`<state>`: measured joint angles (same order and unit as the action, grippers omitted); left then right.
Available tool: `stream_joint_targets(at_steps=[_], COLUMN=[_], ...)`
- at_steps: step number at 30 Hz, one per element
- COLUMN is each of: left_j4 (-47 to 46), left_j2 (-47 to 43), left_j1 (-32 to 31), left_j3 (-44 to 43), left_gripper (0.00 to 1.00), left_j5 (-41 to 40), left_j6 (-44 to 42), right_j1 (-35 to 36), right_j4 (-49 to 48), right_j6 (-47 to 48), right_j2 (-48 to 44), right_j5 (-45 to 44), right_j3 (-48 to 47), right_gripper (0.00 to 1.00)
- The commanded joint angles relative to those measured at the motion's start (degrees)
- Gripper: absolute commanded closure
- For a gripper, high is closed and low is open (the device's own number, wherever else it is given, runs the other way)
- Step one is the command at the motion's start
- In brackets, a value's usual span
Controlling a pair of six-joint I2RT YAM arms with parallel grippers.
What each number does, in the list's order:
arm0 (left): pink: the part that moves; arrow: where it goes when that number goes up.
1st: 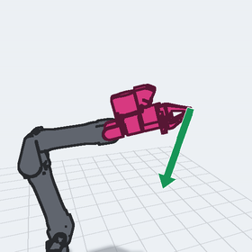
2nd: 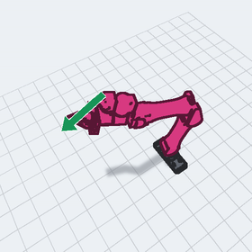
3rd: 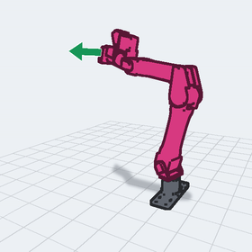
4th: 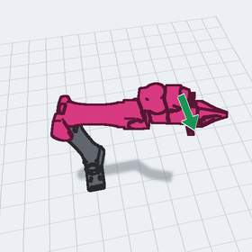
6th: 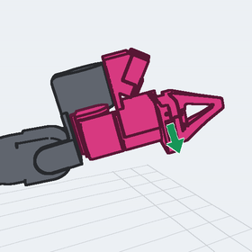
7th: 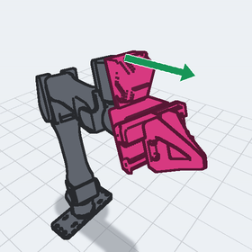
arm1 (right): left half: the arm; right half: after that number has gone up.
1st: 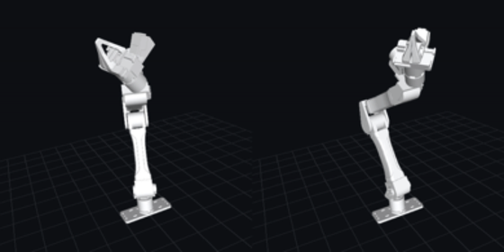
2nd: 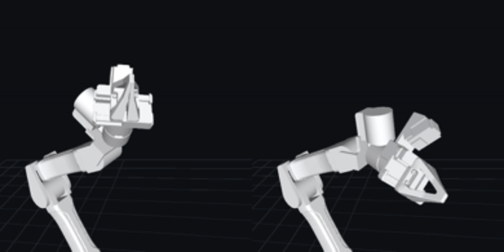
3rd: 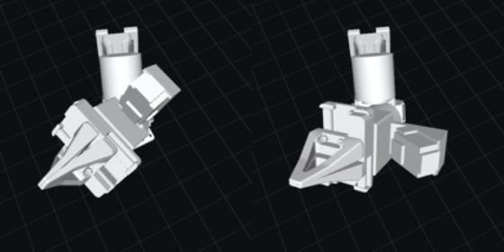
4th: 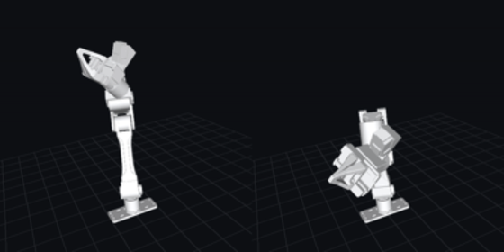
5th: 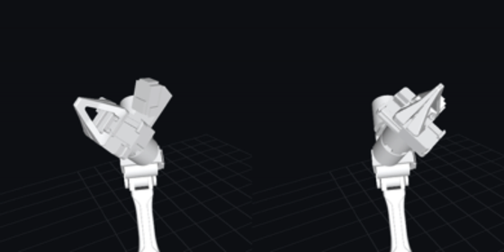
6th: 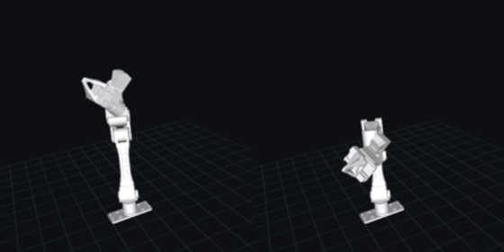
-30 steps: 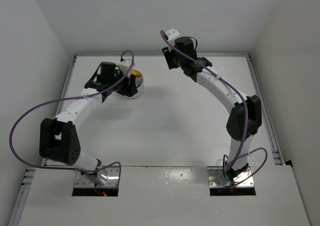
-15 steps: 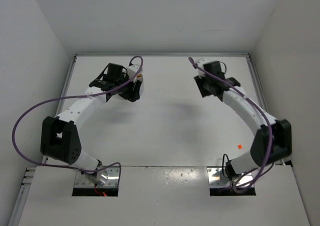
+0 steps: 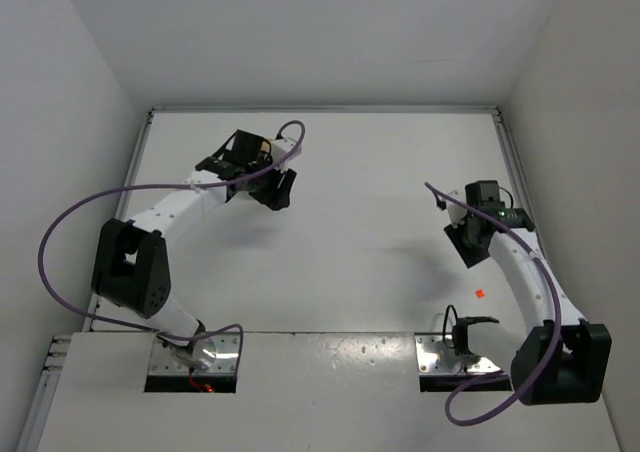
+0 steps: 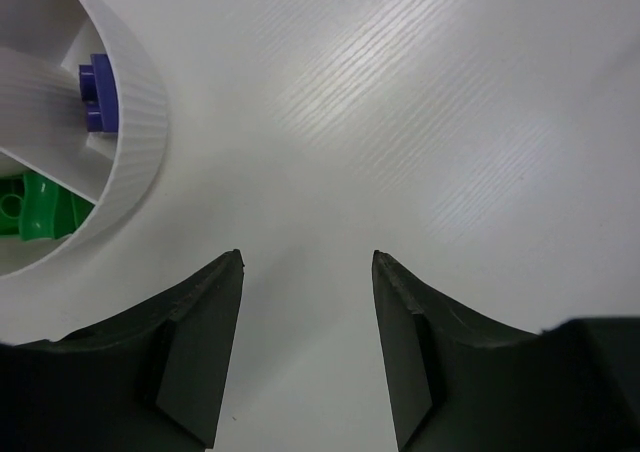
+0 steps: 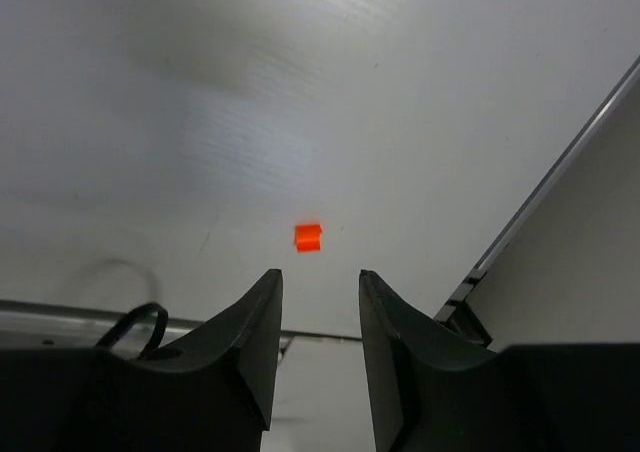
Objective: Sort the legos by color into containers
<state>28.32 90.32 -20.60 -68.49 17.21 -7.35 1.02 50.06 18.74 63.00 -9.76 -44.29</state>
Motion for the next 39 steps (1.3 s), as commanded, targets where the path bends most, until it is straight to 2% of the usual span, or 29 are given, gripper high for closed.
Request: stream_joint_targets(at_steps=[1, 5, 12, 15, 23, 27, 32, 34, 39], left_j4=[-1.2, -2.6, -7.6, -8.9, -12.2, -13.8, -16.0, -16.6, -18.5], left_j2=[-0.6, 0.5, 3.0, 3.0, 3.0, 3.0, 3.0, 3.0, 5.8], left_j1=[0.4, 3.3, 11.2, 15.0, 24.6, 30.9, 32.8, 33.4, 35.0], left_j3=[-3.5, -4.6, -5.8, -6.3, -4.6, -2.8, -1.6, -1.6, -2.7], left_gripper=[0.4, 0.4, 0.4, 0.4, 0.39, 0.39, 0.39, 0.39, 0.39], left_j5=[-0.5, -0.5, 8.5, 10.7, 16.8, 21.4, 23.4, 23.4, 24.6], left_j6=[0.4, 2.9, 10.1, 11.7, 12.3, 13.4, 14.0, 14.0, 14.6], right_j1=[-3.1, -7.0, -10.5, -11.0, -11.0, -11.0, -11.0, -11.0, -11.0], right_j4=[6.6, 11.9, 17.9, 19.8, 22.0, 18.4, 15.5, 15.5, 13.8], right_j6=[4.3, 6.8, 5.0, 5.6, 7.1, 7.6, 5.8, 3.7, 3.0], right_j2=[-0.5, 3.7, 12.9, 17.7, 21.5, 20.5, 18.5, 21.6, 23.3], right_j5=[1.9, 3.7, 8.5, 7.9, 6.4, 4.9, 8.6, 9.8, 5.8], right_j3=[0.4, -3.8, -11.8, -13.7, -13.2, -9.2, -6.9, -5.5, -3.3], right_gripper=[0.64, 0.65, 0.66, 0.67, 0.69, 0.71, 0.76, 0.76, 0.76])
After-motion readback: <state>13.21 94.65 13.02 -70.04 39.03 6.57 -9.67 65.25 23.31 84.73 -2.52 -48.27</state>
